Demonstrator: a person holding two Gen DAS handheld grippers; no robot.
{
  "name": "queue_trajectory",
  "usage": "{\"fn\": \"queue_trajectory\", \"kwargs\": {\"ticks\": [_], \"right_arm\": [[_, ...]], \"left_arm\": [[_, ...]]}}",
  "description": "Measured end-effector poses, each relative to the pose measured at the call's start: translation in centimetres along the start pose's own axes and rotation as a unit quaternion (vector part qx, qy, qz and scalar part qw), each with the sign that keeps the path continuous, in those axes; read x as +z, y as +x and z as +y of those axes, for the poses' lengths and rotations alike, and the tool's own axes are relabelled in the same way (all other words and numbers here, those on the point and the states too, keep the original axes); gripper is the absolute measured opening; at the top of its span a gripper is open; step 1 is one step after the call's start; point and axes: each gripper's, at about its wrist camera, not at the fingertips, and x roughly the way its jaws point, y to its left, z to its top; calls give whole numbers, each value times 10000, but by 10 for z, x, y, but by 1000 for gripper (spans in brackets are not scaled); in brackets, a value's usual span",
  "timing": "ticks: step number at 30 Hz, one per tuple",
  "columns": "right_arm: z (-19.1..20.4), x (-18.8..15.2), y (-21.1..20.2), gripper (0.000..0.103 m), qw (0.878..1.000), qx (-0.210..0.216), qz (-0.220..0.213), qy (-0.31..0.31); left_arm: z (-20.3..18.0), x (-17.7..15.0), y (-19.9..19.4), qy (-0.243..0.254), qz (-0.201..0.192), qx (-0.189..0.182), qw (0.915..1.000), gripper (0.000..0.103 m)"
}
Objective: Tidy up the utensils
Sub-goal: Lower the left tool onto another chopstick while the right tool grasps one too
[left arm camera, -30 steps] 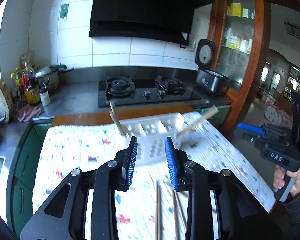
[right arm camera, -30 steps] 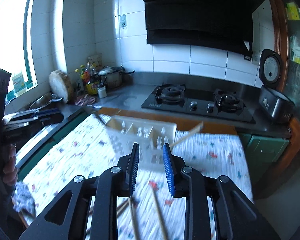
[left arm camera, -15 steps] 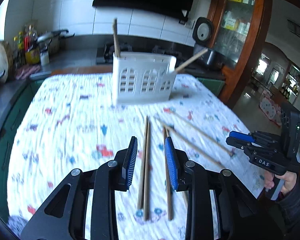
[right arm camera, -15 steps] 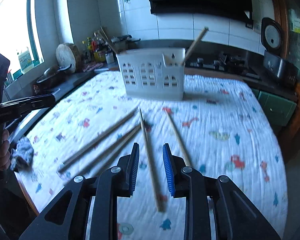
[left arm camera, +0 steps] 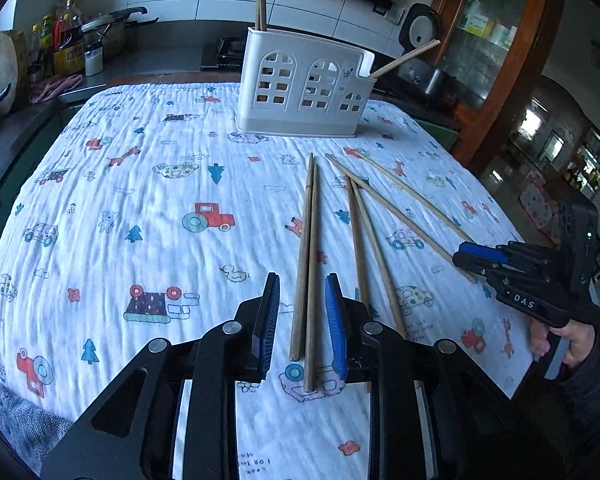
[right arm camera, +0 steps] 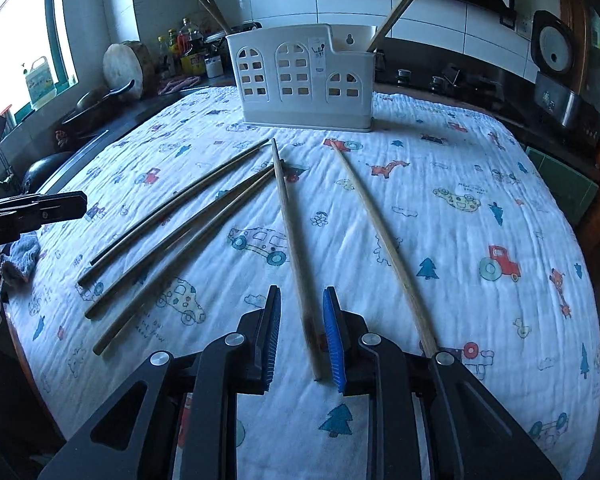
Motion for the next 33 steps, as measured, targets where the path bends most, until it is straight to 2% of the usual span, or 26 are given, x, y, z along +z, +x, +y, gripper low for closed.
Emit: {"fn": "queue_trajectory", "kwargs": {"ticks": [11,23,33], "right_arm": [[-2,-1,12,9,9997,-102,198,-108],[-3,-3,11,8,9997,-95,200,-92],[-3,-4,11,8,9997,-108,194,-104]], "left_arm": [[-7,-1,29,154,287,20,9995,15],[4,1,49,39,476,91,9988,14],[-3,0,55,148,519,112,9985,12]]}}
